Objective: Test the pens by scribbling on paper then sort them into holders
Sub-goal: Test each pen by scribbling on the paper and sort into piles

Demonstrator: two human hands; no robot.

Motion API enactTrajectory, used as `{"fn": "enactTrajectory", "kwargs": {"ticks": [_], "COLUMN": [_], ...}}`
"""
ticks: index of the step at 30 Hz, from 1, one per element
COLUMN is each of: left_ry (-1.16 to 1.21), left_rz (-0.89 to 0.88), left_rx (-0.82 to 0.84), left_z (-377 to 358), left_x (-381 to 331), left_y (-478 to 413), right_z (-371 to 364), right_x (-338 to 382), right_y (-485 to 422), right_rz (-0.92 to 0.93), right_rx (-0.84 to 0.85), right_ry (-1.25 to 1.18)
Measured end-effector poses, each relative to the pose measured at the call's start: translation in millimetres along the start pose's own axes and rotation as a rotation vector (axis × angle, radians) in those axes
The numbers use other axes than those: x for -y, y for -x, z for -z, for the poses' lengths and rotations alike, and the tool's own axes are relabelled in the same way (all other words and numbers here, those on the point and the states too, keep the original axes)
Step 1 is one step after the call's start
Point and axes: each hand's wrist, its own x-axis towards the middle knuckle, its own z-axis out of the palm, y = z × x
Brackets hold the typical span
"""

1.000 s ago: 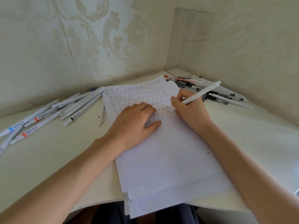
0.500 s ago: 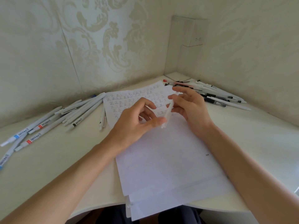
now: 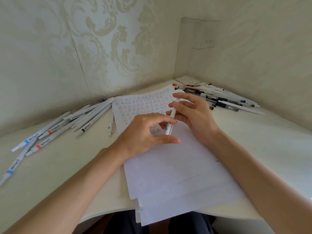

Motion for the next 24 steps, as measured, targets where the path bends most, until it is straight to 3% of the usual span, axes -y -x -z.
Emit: {"fn": "enactTrajectory", "kwargs": {"ticks": [12,15,20,22,24], "left_ry": [-0.141,-0.336,-0.586,-0.701,-0.781], "left_rz": [-0.050,-0.028,0.314,0.448,0.596], "left_rx": [-0.042,-0.244,-0.767,-0.810,-0.742], "left_z": [4,18,71,85,86], "left_x": [4,13,29,34,37], "left_y": [4,3,13,19,20], "right_z": [-4,-3,2,1,2], "right_x": [-1,-3,-3,-4,-4], "right_y": [0,-2,-2,-1,1], "right_rz": [0.023,0.049,0.121,0.149,0.163], "right_rx": [0.021,0.029,0.029,0.021,-0.004], "right_ry": [0.059,0.149,0.309,0.388,0.510]}}
